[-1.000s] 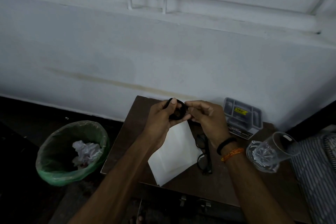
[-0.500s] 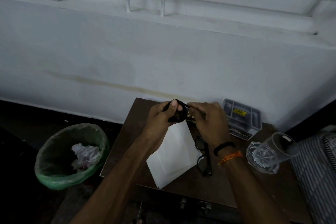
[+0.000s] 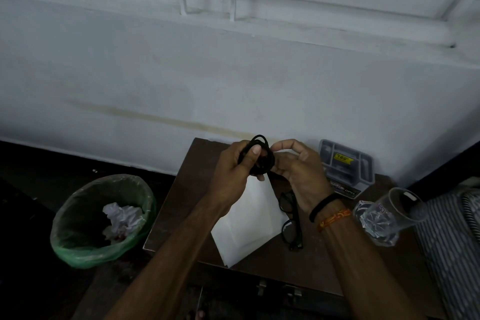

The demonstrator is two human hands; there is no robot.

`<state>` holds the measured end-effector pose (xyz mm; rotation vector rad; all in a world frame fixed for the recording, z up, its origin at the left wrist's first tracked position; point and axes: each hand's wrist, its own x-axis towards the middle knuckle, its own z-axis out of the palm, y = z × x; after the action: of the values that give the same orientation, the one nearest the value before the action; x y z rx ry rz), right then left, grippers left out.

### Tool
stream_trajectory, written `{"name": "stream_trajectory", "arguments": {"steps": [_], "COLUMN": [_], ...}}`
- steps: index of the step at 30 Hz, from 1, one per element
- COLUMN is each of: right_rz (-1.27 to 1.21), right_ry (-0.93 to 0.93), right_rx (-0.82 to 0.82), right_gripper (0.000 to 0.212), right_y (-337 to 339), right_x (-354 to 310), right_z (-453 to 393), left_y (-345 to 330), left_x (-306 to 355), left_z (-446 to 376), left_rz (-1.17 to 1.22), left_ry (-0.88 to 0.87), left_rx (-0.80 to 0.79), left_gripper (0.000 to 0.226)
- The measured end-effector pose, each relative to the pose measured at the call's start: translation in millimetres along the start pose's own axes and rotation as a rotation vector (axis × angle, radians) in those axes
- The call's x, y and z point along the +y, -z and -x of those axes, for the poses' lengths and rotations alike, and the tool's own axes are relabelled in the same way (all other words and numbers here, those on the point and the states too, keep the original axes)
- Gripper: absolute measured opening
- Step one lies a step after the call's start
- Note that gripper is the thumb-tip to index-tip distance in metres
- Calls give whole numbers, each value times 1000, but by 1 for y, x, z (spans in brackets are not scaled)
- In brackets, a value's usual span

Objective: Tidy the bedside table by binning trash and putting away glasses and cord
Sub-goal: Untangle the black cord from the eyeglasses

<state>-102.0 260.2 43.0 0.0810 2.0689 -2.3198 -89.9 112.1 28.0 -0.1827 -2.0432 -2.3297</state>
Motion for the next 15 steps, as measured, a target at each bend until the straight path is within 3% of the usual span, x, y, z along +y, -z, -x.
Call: {"name": "stream_trajectory", "arguments": {"steps": [5,15], "right_rz": [39,-77], "right_ry": [66,-102], "right_rx": [77,24], "right_gripper": [14,14], "right_y": [-7,-7], "right_x": [2,-6], "right_z": [3,7], "left_y": [-3,6], "left_x": [0,-15], "left_z": [1,-5], "left_rz": [13,-189], "left_ry": [-3,-6], "left_rx": [5,126], "left_gripper": [23,24]}}
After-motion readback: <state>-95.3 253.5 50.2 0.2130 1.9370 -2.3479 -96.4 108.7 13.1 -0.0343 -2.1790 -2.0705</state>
